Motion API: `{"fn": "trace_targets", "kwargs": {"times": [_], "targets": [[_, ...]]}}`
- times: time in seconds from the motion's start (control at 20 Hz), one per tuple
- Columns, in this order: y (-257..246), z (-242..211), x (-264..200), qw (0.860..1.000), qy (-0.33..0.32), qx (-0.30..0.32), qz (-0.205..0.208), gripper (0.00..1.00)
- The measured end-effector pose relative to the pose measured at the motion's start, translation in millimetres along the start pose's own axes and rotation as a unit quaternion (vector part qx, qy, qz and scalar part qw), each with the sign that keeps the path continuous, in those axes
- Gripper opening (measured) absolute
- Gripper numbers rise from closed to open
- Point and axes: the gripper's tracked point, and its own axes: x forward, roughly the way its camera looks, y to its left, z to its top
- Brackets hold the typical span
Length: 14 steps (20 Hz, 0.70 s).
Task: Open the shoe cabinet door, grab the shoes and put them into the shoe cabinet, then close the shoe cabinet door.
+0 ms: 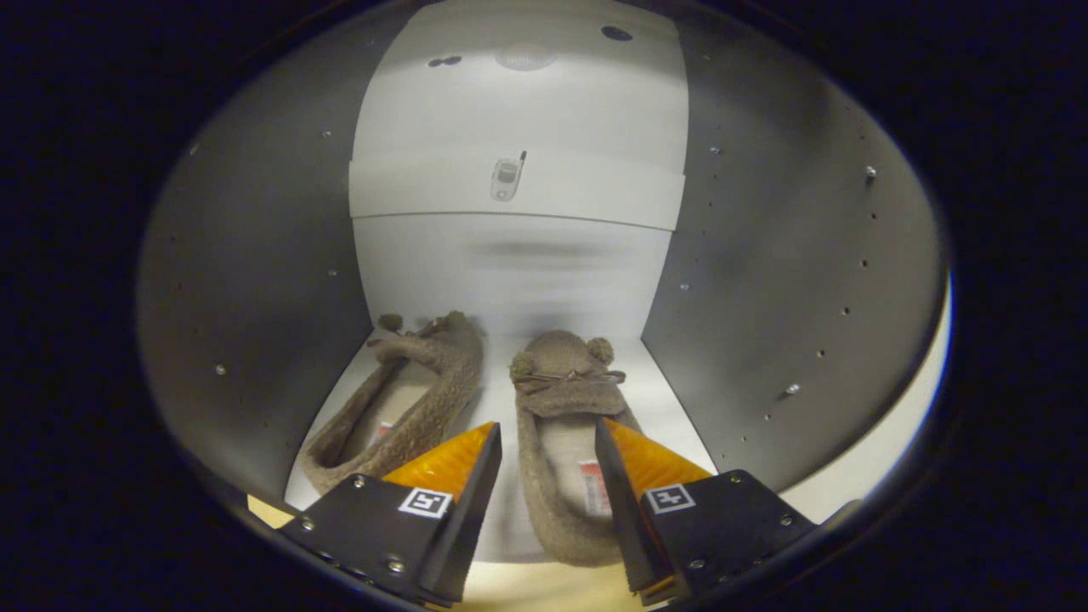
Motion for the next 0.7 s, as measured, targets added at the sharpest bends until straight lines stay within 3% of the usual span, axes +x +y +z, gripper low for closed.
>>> {"fn": "trace_targets", "kwargs": {"times": [0.15, 0.3, 0.55, 0.7], "targets": [[0, 15, -43, 0.999, -0.044, 0.008, 0.01, 0.68], [-3, 25, -97, 0.995, -0.089, 0.02, 0.029, 0.83], [-17, 22, -184, 0.988, -0.138, 0.024, 0.059, 0.84], [-18, 6, -229, 0.985, -0.15, 0.016, 0.085, 0.96]]}}
